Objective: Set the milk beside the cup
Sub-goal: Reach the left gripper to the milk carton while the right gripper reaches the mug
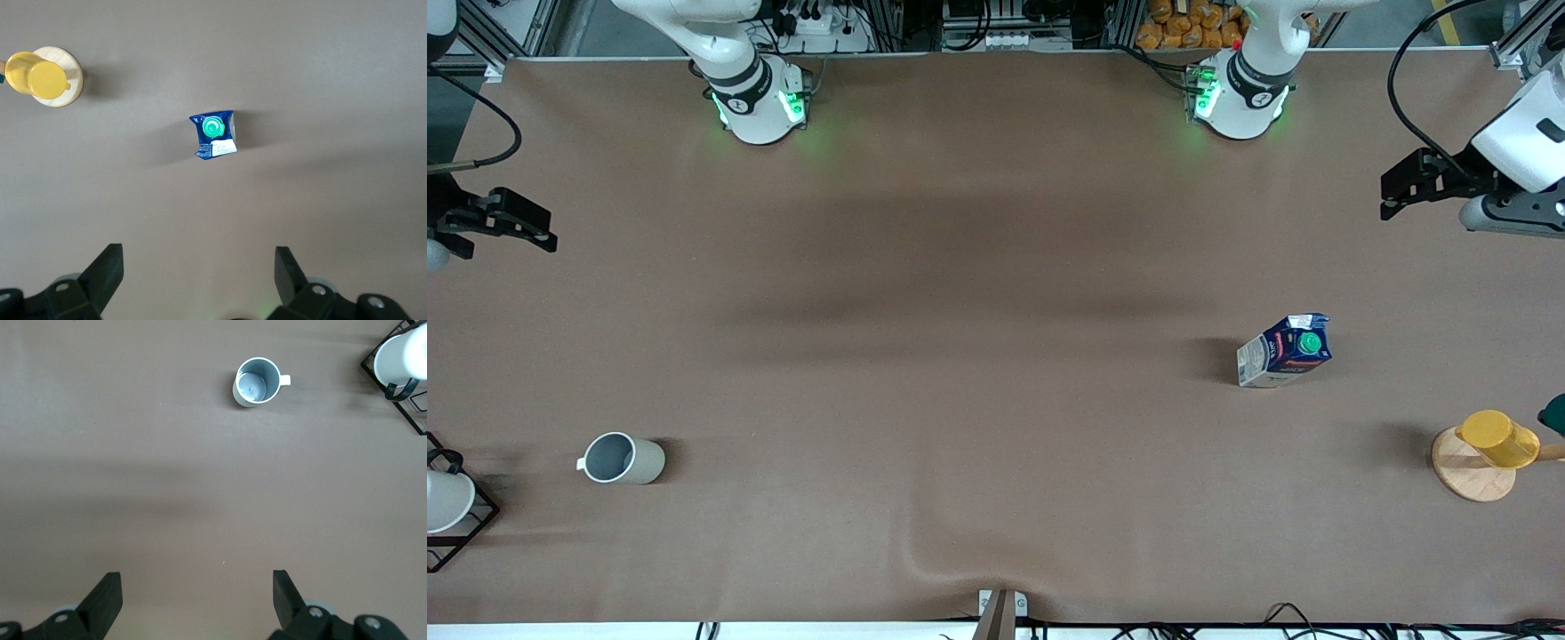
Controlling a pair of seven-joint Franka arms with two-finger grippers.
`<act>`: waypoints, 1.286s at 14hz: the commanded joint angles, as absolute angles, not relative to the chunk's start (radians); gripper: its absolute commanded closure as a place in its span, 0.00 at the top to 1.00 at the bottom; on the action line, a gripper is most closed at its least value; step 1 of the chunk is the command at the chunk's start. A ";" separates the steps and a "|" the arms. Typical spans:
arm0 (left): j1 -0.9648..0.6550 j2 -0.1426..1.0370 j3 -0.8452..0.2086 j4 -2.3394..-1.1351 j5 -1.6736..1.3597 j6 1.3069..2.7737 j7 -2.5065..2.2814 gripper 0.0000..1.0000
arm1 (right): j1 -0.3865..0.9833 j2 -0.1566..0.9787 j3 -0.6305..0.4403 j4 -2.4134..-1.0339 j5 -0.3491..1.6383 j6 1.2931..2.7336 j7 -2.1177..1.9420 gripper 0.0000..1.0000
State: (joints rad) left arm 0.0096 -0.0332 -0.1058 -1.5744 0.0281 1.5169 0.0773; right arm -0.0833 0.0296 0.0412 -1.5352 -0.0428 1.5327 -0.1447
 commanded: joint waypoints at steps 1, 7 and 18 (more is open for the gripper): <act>0.012 -0.035 -0.118 -1.569 0.025 1.500 0.060 1.00 | -0.087 0.032 0.044 -1.526 -0.046 1.529 -0.138 1.00; 0.023 -0.038 -0.121 -1.565 0.002 1.500 0.057 1.00 | -0.089 0.034 0.044 -1.526 -0.046 1.529 -0.138 1.00; 0.025 0.024 -0.120 -1.574 -0.005 1.542 0.055 1.00 | -0.132 0.334 0.035 -1.470 -0.049 1.687 -0.146 1.00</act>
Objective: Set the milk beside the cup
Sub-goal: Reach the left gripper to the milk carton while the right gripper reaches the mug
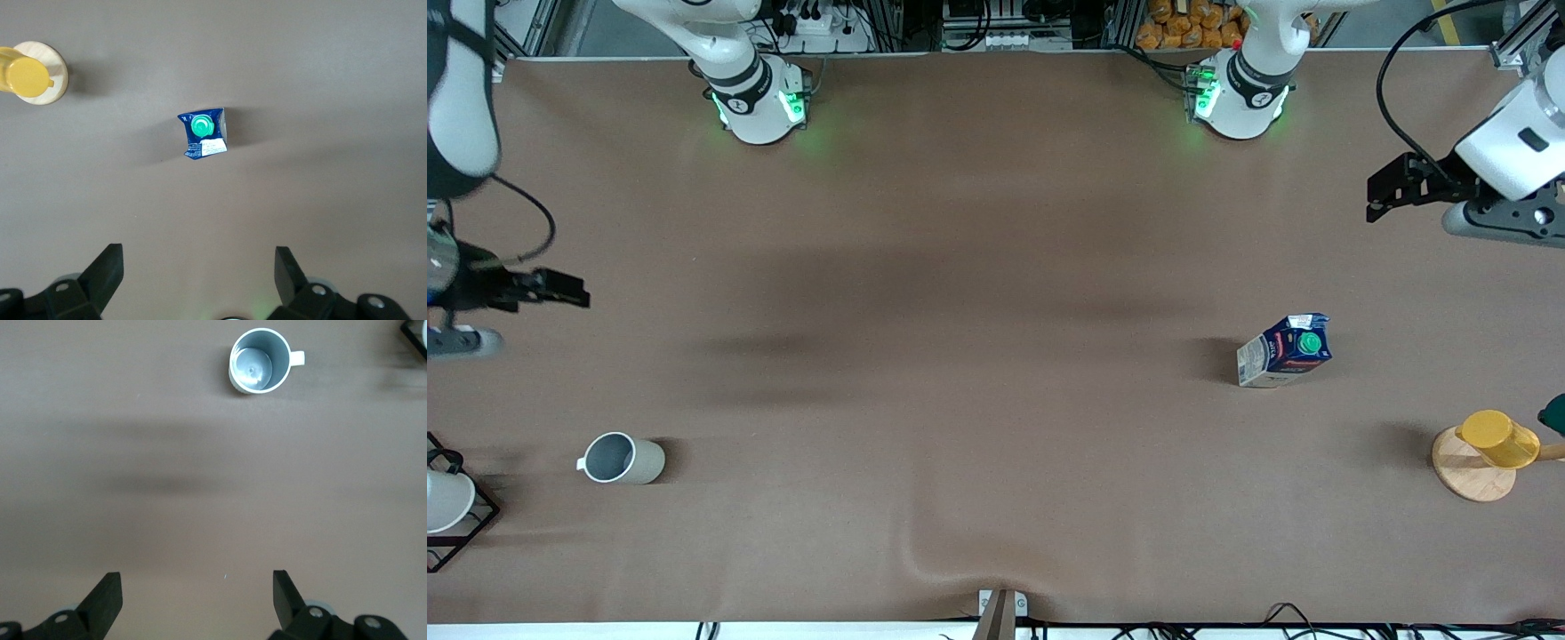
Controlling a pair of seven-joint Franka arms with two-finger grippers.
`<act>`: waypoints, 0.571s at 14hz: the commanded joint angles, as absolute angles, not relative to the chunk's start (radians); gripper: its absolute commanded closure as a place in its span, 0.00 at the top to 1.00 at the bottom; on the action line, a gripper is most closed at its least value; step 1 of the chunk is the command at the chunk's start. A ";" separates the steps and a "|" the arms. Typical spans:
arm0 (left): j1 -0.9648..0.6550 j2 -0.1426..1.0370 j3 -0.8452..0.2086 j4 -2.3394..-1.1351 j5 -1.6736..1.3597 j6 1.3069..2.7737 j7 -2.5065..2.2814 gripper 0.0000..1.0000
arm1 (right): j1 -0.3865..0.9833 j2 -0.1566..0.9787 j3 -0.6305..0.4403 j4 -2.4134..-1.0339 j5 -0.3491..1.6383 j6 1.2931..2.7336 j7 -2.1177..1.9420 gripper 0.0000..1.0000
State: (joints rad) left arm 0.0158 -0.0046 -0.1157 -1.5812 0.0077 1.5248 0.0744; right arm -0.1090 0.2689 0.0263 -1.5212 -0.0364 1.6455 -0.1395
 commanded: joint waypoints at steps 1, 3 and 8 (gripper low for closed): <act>0.029 0.037 -0.117 -1.574 -0.011 1.557 0.058 1.00 | -0.170 0.360 0.034 -1.470 -0.045 1.756 -0.170 1.00; 0.055 0.078 -0.115 -1.581 -0.067 1.580 0.067 1.00 | -0.193 0.426 0.034 -1.467 -0.052 1.866 -0.358 1.00; 0.052 0.147 -0.117 -1.672 -0.077 1.706 0.015 1.00 | -0.258 0.619 0.031 -1.428 -0.051 2.170 -0.378 1.00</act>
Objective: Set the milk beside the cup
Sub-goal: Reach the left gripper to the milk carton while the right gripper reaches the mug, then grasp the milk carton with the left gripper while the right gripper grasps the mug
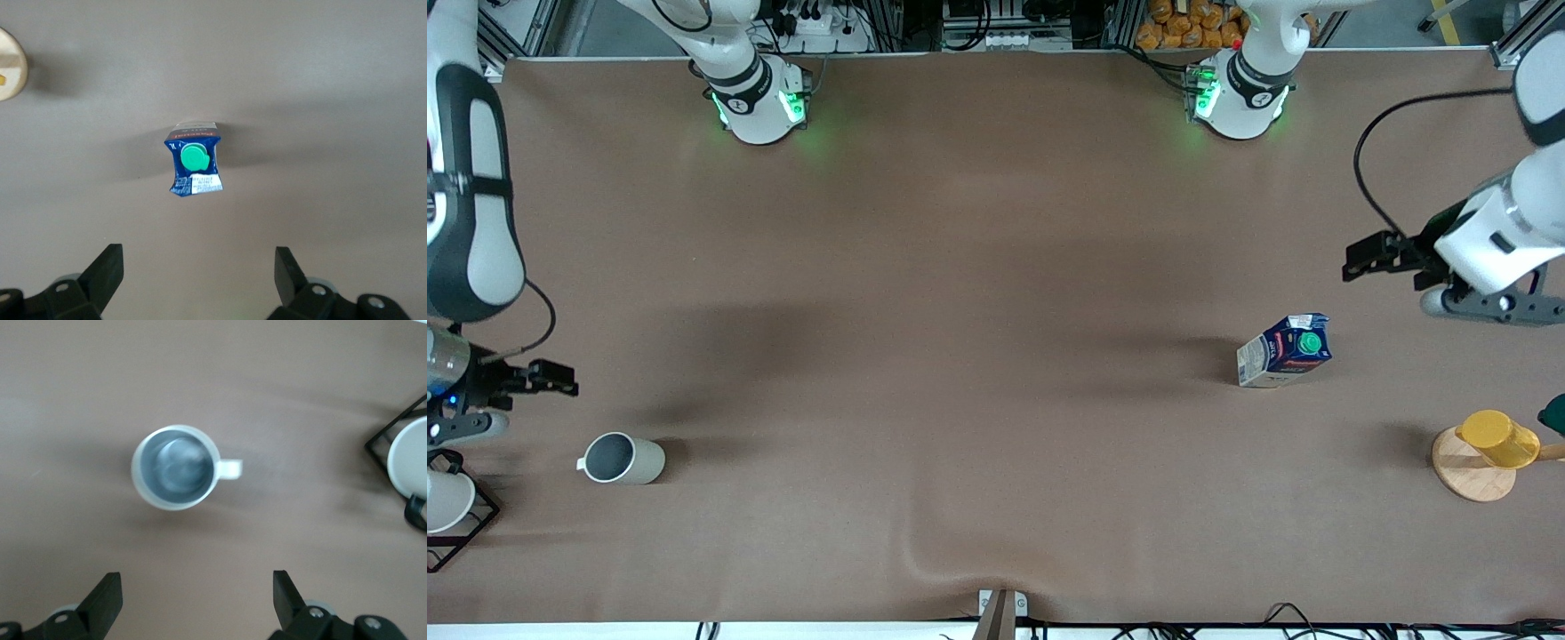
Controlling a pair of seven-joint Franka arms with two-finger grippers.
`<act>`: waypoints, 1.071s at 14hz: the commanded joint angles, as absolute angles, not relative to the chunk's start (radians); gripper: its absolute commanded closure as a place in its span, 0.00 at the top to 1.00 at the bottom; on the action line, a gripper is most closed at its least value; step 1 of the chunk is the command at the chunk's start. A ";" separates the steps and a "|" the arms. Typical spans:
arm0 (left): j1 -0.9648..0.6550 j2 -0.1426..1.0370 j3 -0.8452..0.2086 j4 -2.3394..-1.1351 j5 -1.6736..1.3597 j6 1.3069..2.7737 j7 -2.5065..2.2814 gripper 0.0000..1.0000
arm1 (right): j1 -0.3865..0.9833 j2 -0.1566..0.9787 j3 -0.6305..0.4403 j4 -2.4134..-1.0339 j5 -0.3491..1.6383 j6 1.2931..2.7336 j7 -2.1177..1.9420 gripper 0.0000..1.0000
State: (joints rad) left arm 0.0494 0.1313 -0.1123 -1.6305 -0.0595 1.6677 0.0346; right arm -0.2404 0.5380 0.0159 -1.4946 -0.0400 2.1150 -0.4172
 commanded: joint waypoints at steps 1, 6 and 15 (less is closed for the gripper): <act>0.045 0.170 -0.117 -1.681 -0.075 1.727 0.006 1.00 | -0.258 0.630 0.031 -1.433 -0.046 2.183 -0.274 1.00; 0.048 0.205 -0.123 -1.736 0.057 1.825 -0.076 1.00 | -0.261 0.689 0.031 -1.424 -0.044 2.206 -0.017 1.00; 0.040 0.258 -0.132 -1.937 0.043 2.174 -0.149 1.00 | -0.270 0.758 0.034 -1.427 -0.017 2.310 0.014 1.00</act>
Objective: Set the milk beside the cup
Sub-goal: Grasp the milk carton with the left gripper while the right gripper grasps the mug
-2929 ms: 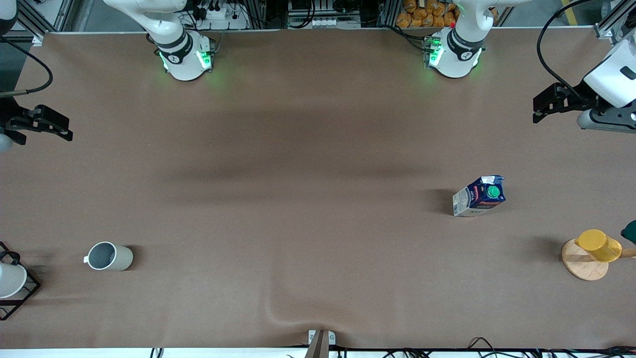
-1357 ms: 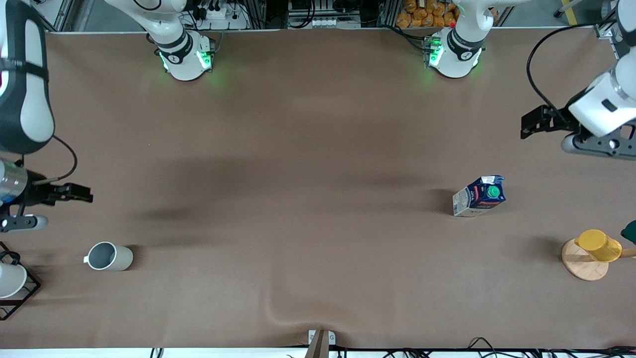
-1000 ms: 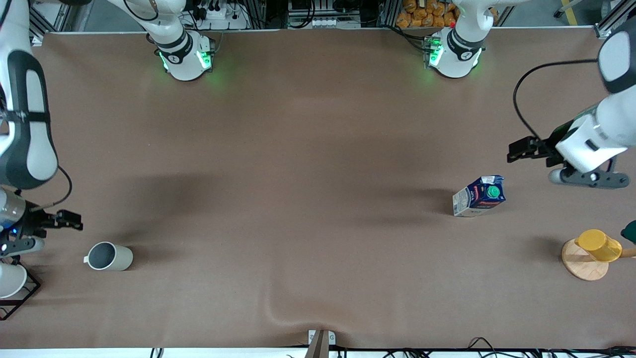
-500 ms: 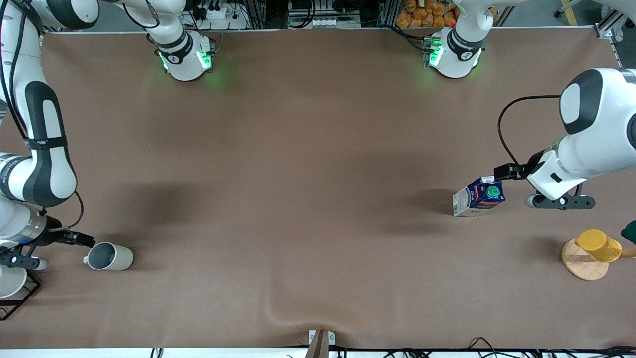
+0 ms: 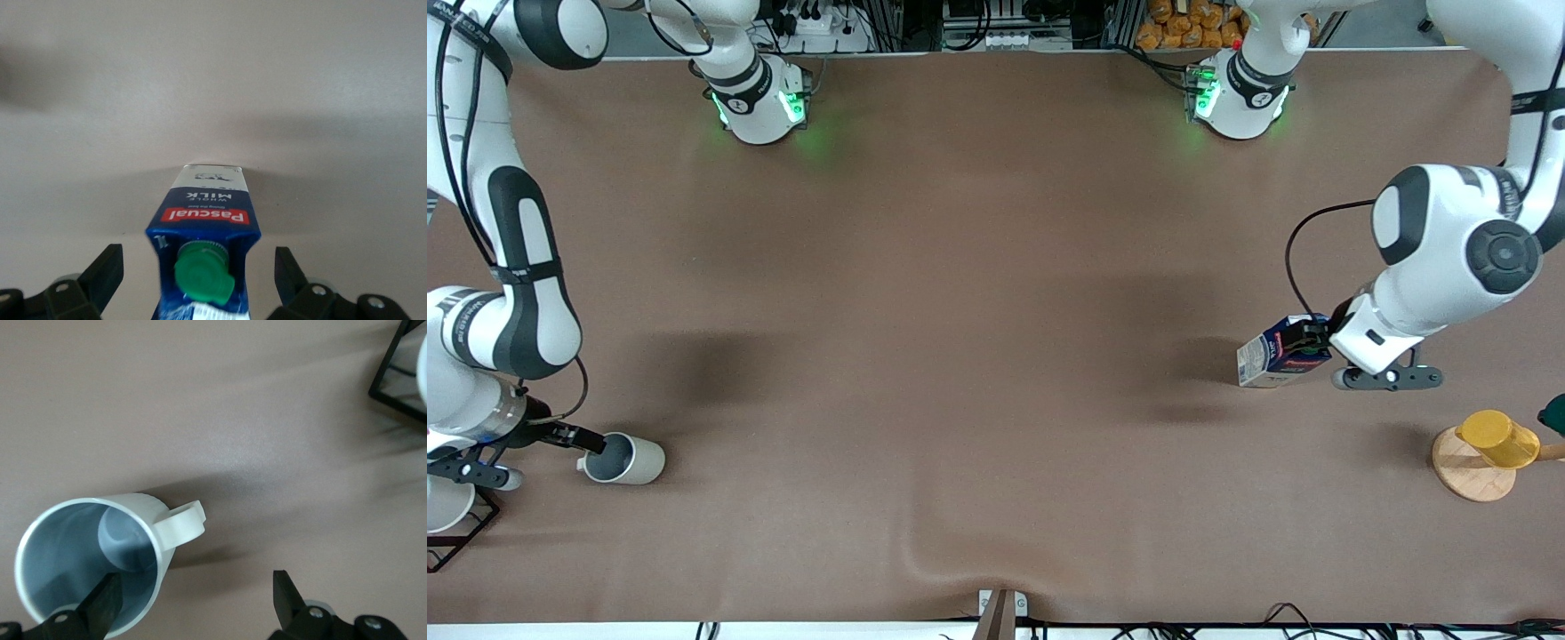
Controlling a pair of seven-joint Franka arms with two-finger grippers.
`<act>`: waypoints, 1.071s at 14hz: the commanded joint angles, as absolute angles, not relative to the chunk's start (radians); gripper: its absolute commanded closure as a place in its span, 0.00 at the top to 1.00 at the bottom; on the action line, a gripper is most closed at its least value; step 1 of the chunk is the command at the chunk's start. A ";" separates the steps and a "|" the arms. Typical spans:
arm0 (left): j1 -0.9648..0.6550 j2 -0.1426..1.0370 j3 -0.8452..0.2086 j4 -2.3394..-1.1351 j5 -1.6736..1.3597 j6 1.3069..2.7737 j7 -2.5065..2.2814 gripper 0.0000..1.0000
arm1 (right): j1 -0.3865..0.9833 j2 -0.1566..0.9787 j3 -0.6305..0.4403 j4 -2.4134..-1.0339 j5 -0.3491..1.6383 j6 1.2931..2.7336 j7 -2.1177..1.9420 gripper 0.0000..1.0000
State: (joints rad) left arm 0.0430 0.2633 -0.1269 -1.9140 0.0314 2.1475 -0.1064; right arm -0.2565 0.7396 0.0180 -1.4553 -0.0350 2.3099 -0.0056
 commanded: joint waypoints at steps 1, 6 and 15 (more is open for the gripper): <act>0.038 0.258 -0.133 -1.937 0.044 2.174 -0.155 1.00 | -0.267 0.761 0.034 -1.427 -0.002 2.310 0.026 1.00; 0.029 0.284 -0.144 -1.940 0.058 2.183 -0.155 1.00 | -0.258 0.787 0.032 -1.430 0.038 2.310 0.014 0.26; 0.043 0.292 -0.143 -1.944 0.060 2.181 -0.137 0.40 | -0.242 0.772 0.037 -1.411 0.014 2.301 -0.070 0.00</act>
